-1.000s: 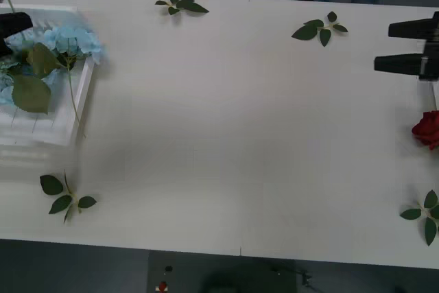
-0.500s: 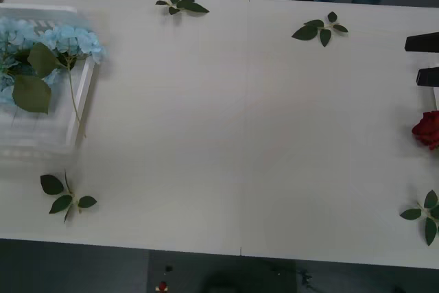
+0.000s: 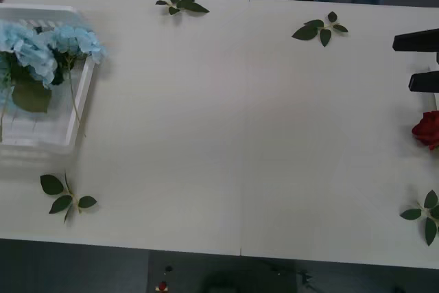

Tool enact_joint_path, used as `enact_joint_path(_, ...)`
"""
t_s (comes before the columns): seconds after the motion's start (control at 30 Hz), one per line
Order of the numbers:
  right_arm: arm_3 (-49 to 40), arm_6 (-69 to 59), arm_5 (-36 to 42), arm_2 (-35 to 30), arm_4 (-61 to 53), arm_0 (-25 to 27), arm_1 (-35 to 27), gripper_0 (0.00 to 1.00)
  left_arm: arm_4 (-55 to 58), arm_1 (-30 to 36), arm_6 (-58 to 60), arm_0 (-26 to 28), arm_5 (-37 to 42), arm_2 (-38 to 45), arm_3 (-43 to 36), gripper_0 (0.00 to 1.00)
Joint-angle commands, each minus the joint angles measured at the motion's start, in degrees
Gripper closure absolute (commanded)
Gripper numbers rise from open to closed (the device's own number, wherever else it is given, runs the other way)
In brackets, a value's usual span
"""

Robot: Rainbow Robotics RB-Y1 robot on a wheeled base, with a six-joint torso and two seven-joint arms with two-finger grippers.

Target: Put the red flowers into the right box and the blue flowers into the left box

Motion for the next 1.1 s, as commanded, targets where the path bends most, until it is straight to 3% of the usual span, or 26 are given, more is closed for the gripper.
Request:
enact_joint_path(0.03, -1.63, 0.2, -0.02, 0.25, -1.08, -0.02, -2.58, 0.0, 1.68, -2.12, -1.9, -3.78, 6.31, 0.9, -4.36, 0.08)
enact_joint_path(0.23, -1.72, 0.2, -0.11, 0.16, -1.79, -0.02, -2.58, 0.0, 1.07, -9.42, -1.9, -5.36, 11.41, -0.86, -16.84, 0.08)
enact_joint_path(0.43, -1.63, 0.2, -0.11, 0.25, -1.61, 0.07, -2.58, 0.0, 8.71, -11.97, -1.9, -5.62, 13.34, -13.25, -25.98, 0.07)
enact_joint_path(0.7, -1.63, 0.2, -0.11, 0.25, -1.61, 0.07, -2.58, 0.0, 16.01, -2.04, -1.9, -10.37, 13.34, -28.1, -29.06, 0.08)
enact_joint_path(0.87, -1.63, 0.2, -0.11, 0.25, -1.61, 0.07, -2.58, 0.0, 20.31, 0.25, -1.9, -12.3, 12.11, -29.25, -29.06, 0.07)
enact_joint_path(1.1, -1.63, 0.2, -0.11, 0.25, -1.61, 0.07, -2.58, 0.0, 24.27, 1.3, -1.9, -12.3, 4.11, -29.16, -29.06, 0.08)
